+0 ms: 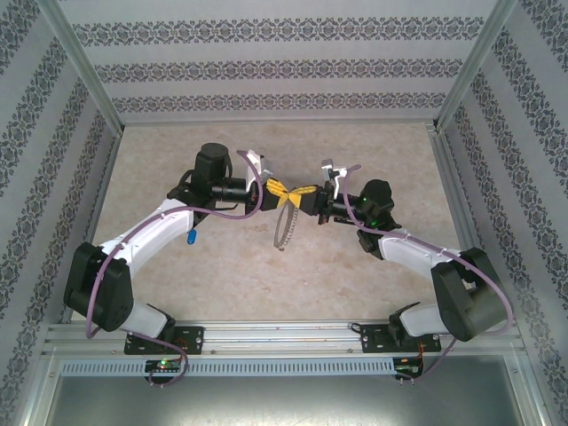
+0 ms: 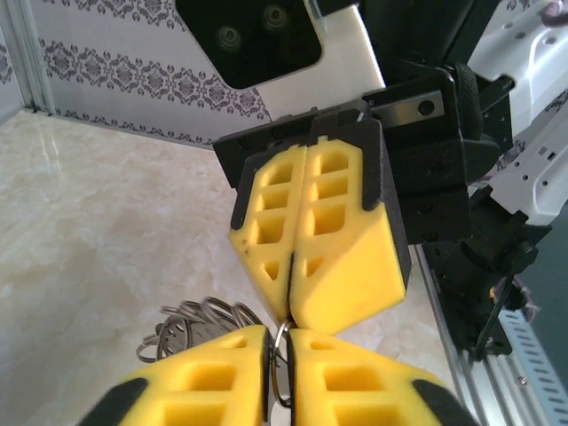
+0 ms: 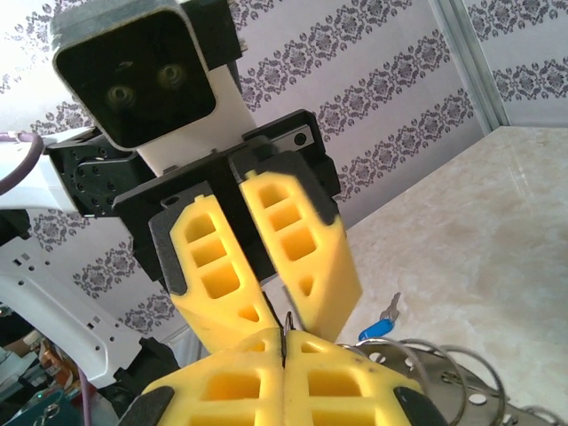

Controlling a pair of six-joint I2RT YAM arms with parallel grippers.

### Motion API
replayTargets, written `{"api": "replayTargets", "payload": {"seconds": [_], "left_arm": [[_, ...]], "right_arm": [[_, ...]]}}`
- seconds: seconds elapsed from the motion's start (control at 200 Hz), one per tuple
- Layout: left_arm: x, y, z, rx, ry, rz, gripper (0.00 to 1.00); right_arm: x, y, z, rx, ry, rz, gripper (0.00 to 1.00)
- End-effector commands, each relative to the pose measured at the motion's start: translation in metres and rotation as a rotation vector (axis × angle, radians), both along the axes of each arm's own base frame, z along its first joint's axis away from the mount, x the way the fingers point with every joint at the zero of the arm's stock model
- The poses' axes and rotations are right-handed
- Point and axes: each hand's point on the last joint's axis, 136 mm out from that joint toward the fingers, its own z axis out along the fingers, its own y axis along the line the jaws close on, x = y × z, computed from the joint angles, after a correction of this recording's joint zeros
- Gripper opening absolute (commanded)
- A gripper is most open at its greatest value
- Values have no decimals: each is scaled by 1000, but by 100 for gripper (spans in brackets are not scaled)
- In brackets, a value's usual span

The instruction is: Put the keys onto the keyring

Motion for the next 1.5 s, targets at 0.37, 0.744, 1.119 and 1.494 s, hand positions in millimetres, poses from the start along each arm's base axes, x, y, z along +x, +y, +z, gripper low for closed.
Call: {"api": "replayTargets", "payload": {"seconds": [0.37, 0.744, 1.119, 1.494], "left_arm": [[18, 6, 42, -51, -42, 199, 44], [34, 12, 55, -175, 44, 323, 47], [24, 4, 85, -355, 92, 216, 46], [19, -6, 94, -426, 151, 104, 41]], "right_arm": [[14, -21, 42, 44, -135, -91, 0], [11, -30, 89, 104, -254, -120, 0], [11, -32, 115, 161, -309, -141, 0], [15, -24, 116, 178, -294, -123, 0]]}}
